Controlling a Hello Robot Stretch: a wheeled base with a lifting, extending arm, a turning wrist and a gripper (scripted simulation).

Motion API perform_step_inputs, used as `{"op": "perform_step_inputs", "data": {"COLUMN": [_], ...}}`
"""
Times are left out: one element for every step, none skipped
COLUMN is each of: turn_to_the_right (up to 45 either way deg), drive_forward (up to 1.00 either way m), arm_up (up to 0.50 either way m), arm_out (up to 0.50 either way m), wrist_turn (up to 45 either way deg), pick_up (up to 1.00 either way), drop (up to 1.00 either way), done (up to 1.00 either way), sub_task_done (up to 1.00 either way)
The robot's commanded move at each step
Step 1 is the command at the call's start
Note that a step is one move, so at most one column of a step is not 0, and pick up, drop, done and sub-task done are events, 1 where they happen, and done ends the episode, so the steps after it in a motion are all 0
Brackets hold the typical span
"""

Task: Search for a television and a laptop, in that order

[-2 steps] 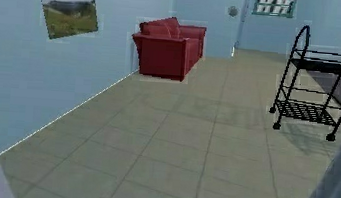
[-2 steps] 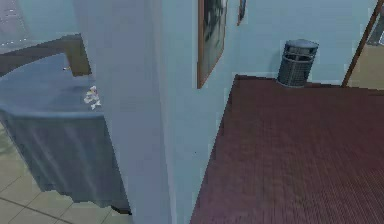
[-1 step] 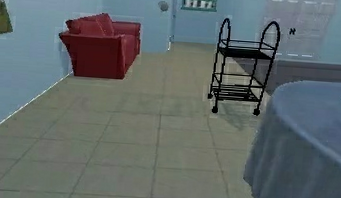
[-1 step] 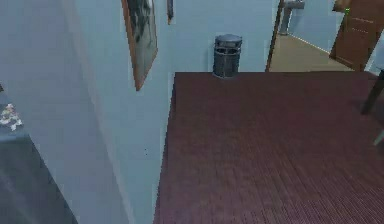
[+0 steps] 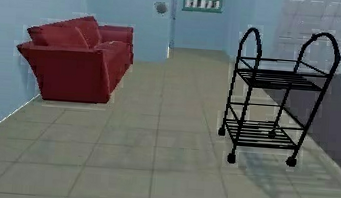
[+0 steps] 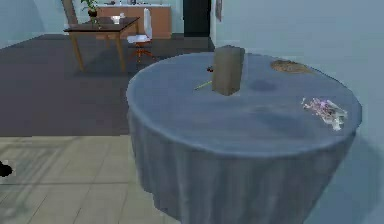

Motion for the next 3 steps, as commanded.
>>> {"op": "perform_step_inputs", "data": {"turn_to_the_right": [0.0,0.0,0.0], "drive_forward": [1.00,1.00,1.00], "arm_up": [0.00,0.00,0.00], "arm_out": [0.00,0.00,0.00], "wrist_turn": [0.0,0.0,0.0], "pick_up": [0.00,0.00,0.00], "drop": [0.00,0.00,0.00], "done": [0.00,0.00,0.00], "sub_task_done": [0.00,0.00,0.00]}}
